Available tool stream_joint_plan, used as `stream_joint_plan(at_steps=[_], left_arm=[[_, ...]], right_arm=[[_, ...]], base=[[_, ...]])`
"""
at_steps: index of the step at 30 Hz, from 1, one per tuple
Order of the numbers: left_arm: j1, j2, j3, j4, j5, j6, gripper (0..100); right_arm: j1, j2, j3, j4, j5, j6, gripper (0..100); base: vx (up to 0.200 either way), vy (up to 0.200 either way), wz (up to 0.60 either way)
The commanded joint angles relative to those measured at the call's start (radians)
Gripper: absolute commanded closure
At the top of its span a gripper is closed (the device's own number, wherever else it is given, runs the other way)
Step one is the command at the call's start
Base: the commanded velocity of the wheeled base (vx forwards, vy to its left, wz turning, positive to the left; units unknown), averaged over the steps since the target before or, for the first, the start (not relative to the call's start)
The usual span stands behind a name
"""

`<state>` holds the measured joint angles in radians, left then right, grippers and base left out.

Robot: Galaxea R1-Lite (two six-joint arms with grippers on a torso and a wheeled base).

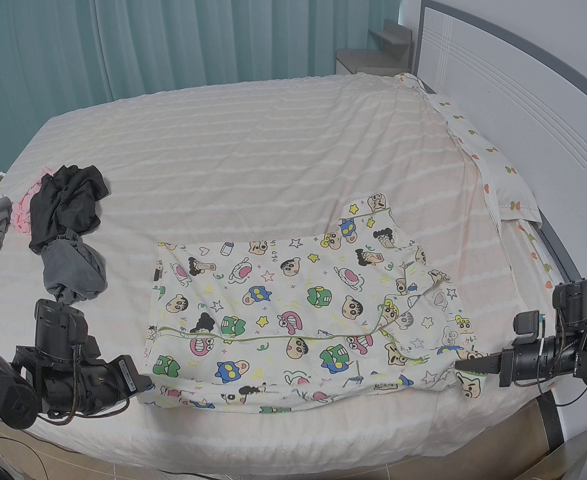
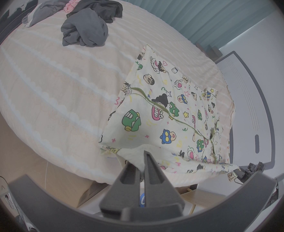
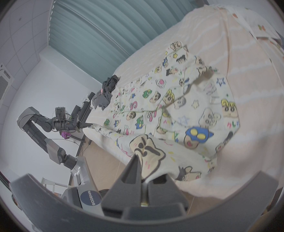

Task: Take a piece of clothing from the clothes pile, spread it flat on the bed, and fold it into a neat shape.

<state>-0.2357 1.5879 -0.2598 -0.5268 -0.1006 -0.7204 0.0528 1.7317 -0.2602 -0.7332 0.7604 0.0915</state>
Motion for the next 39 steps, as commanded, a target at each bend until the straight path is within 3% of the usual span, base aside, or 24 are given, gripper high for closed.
stream_joint_plan(at_steps=[1,8,12,22,39], left_arm=[[0.026,0.057,-0.035,-0.002,-0.001,-0.001,100],[0.038,0.104,-0.081,-0.002,-0.001,-0.002,100],[0.047,0.138,-0.119,-0.002,-0.001,-0.011,100],[0.05,0.25,-0.207,-0.048,0.006,-0.045,100],[0.076,0.391,-0.233,-0.205,0.012,-0.097,100]], right_arm=[[-0.005,0.042,-0.048,-0.023,-0.001,0.002,100],[-0.013,0.126,-0.09,-0.071,0.0,0.002,100],[-0.014,0.193,-0.105,-0.17,-0.004,0.002,100],[-0.007,0.276,-0.177,-0.273,-0.016,0.077,100],[-0.004,0.368,-0.304,-0.275,-0.027,0.08,100]], base=[[0.0,0.0,0.0],[0.0,0.0,0.0],[0.0,0.0,0.0],[0.0,0.0,0.0],[0.0,0.0,0.0]])
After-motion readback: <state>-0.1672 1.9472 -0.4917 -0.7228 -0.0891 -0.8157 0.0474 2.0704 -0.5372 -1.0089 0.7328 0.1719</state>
